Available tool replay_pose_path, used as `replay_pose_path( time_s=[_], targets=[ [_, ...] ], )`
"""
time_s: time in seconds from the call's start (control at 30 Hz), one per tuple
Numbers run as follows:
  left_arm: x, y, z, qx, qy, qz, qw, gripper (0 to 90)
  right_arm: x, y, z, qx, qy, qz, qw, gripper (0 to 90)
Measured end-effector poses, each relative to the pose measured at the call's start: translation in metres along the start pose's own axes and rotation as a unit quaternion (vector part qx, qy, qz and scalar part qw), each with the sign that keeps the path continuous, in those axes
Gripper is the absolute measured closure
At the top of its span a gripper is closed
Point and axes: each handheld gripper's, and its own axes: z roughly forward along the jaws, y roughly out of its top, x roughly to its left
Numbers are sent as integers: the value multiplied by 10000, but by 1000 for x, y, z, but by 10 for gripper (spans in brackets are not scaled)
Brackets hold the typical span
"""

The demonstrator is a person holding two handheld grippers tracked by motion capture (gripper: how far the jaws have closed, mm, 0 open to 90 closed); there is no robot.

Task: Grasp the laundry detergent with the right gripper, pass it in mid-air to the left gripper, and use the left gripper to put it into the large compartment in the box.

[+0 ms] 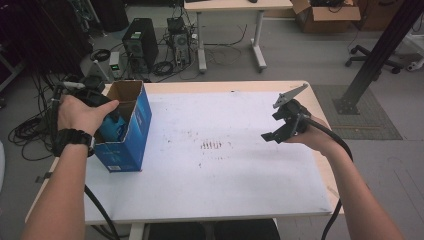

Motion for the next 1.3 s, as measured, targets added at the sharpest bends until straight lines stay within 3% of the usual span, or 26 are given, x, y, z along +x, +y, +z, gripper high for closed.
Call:
replay_pose_path(
  time_s=[0.5,0.7,1.3],
  targets=[
    [-4,-4,26,123,87,-5,9999,383,1,0,2,40,28,-5,10000,87],
    [-6,-4,28,101,186,47,9998,382,0,-1,4,54,43,11,10000,87],
    [-10,-5,31,124,225,63,9996,380,2,-1,5,62,90,-25,9999,87]
  ],
)
